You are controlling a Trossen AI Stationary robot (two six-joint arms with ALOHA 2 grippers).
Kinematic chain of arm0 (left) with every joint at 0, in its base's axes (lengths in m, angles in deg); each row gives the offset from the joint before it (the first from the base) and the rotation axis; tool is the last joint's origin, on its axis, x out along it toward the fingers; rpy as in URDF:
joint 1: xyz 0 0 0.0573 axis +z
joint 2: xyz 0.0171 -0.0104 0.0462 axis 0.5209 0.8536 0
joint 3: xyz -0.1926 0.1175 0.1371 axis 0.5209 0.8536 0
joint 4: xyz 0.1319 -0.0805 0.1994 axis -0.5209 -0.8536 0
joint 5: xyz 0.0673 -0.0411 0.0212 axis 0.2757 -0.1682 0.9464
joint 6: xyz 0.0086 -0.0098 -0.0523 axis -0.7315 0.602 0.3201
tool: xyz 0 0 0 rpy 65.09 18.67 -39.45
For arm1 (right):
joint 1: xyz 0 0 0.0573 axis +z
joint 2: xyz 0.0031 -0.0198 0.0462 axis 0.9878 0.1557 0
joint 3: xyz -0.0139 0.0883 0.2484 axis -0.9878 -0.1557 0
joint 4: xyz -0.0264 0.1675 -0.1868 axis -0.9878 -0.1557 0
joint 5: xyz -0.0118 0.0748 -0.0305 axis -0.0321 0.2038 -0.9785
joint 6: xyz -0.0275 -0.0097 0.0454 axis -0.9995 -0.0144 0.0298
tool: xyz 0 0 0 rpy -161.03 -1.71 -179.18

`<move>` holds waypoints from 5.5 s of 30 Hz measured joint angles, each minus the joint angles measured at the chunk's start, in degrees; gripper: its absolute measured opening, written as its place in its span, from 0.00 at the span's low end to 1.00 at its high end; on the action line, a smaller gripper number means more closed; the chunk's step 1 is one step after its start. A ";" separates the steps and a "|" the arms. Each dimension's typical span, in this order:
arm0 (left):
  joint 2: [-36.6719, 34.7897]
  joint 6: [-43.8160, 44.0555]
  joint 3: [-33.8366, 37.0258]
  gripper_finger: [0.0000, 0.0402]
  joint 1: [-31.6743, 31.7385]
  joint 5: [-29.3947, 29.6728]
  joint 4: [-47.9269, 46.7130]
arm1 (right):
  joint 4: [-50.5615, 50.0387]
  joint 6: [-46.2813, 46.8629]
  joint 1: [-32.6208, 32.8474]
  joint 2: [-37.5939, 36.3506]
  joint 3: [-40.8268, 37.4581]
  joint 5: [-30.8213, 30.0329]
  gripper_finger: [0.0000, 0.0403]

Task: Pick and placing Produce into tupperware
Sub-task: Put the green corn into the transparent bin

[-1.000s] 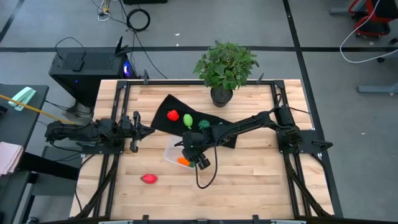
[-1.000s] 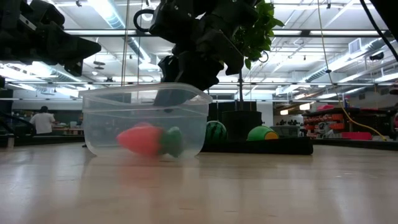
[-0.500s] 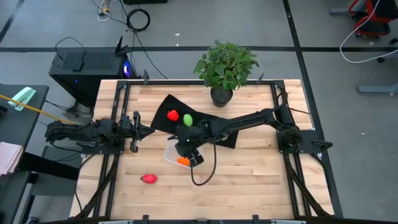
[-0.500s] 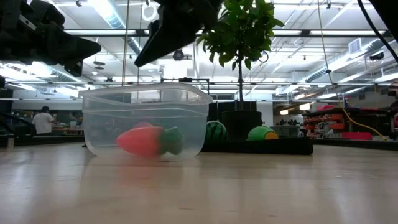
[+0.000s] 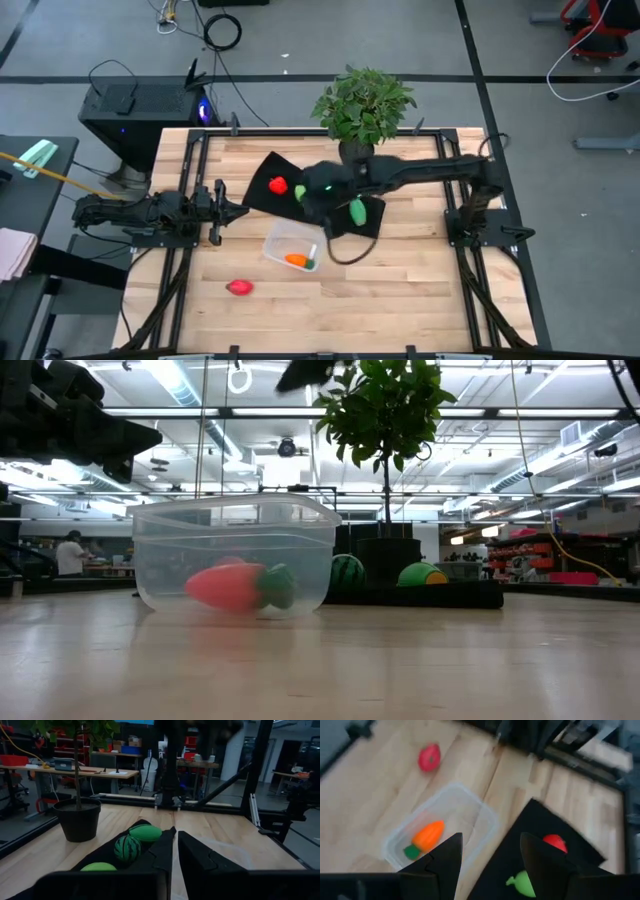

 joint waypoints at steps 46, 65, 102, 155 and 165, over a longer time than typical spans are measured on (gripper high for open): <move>0.00 -0.21 0.00 0.10 0.00 0.08 -0.23 | 10.00 38.48 0.07 -42.82 -51.16 -34.75 0.51; 0.00 -0.17 0.00 0.10 0.00 0.10 -0.21 | -2.27 58.91 -0.15 -20.83 -37.56 -26.71 0.51; 0.00 -0.06 0.00 0.10 0.02 0.12 -0.04 | -2.44 72.26 -0.76 -7.38 -37.53 -23.08 0.78; 0.00 -0.01 0.00 0.10 0.02 0.10 0.03 | 2.72 70.29 -3.10 3.81 -37.55 -19.46 0.66; 0.00 0.01 0.00 0.11 0.01 0.10 0.03 | 2.68 70.22 -3.10 3.79 -37.55 -19.44 0.53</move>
